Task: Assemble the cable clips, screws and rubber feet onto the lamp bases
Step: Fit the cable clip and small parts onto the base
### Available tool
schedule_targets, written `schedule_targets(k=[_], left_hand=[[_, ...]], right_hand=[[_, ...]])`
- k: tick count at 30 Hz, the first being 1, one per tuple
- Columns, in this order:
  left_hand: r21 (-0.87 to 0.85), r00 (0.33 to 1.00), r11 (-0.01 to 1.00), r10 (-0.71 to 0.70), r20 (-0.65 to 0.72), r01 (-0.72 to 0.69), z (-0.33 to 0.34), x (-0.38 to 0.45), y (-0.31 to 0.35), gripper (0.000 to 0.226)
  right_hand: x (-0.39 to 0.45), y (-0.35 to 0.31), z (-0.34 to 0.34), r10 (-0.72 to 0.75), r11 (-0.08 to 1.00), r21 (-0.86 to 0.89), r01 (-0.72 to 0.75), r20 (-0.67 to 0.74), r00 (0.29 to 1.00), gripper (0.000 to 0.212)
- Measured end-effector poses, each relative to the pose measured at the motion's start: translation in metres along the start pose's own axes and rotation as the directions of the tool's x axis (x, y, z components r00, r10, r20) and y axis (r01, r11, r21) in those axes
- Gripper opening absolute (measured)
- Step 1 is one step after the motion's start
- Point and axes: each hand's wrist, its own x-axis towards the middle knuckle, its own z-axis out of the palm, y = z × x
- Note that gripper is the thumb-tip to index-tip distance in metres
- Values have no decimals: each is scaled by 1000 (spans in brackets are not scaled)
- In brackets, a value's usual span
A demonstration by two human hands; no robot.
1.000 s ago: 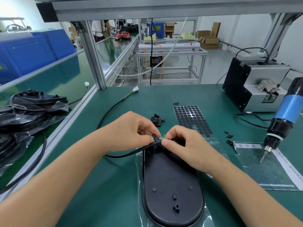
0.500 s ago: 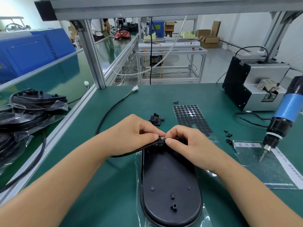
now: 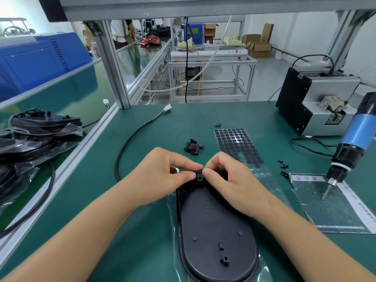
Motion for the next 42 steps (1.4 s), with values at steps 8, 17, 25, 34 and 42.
schedule_targets(k=[8, 17, 25, 34, 42], left_hand=[[-116, 996, 989, -93, 11, 94, 5, 7, 0, 13], [-126, 997, 990, -54, 55, 61, -4, 18, 14, 7], [66, 996, 994, 90, 9, -91, 60, 94, 62, 6], [522, 941, 816, 76, 329, -248, 156, 146, 82, 38], [511, 944, 823, 86, 320, -248, 162, 155, 82, 14]], right_hand=[[0, 2, 2, 1, 1000, -4, -1, -32, 999, 10], [3, 7, -6, 44, 995, 91, -27, -190, 981, 14], [9, 21, -44, 293, 938, 333, -98, -608, 738, 18], [1, 38, -94, 369, 924, 378, -57, -845, 387, 17], [-10, 54, -120, 150, 960, 123, -254, -984, 92, 19]])
